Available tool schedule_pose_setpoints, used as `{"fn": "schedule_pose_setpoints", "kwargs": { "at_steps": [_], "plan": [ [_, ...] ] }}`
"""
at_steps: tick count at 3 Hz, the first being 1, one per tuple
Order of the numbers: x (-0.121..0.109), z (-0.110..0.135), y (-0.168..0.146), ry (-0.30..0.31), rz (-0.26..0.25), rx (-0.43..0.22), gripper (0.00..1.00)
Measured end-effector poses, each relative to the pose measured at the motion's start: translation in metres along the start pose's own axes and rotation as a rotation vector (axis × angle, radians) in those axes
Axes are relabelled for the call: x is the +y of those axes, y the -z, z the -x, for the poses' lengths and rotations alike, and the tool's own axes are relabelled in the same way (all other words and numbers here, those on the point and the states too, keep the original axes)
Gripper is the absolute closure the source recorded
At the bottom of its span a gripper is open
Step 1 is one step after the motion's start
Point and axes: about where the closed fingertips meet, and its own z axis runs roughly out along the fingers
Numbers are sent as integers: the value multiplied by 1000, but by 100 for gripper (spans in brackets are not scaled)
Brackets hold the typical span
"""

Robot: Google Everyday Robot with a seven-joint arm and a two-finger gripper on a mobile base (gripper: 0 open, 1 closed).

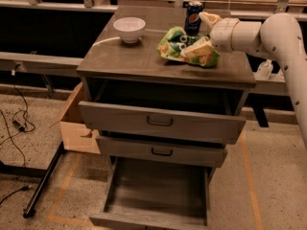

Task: Pick green rice chip bag from bottom drawer and place on counter

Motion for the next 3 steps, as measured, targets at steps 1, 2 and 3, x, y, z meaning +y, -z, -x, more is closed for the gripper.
{"fn": "schedule_pose_setpoints", "kwargs": {
  "at_steps": [1, 2, 3],
  "plan": [
    [-15, -13, 30, -9, -16, 55, 0],
    [-28, -33, 72, -27, -59, 116, 0],
    [-29, -35, 75, -29, -63, 120, 0]
  ]
}}
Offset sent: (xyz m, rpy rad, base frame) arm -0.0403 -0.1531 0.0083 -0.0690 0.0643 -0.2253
